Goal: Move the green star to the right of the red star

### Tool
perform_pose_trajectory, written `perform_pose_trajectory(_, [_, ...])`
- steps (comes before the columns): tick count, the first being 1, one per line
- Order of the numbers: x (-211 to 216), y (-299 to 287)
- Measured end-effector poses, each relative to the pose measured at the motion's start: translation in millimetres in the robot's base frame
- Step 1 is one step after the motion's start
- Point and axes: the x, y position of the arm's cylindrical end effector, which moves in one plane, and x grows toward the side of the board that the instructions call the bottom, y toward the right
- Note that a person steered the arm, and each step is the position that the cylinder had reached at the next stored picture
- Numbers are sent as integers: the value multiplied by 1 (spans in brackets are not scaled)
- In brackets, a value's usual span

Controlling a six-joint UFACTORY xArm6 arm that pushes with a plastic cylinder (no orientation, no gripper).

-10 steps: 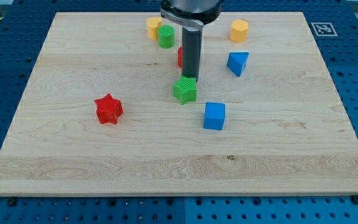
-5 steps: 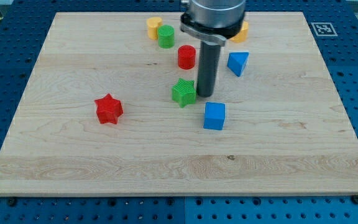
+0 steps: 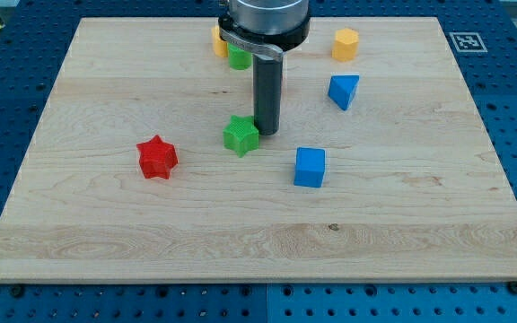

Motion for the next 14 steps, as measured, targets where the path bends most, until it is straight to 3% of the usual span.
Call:
perform_pose_trajectory(2, [-27,-23])
perform_pose_trajectory(7, [17,-32])
perform_pose_trajectory(14, [21,-32])
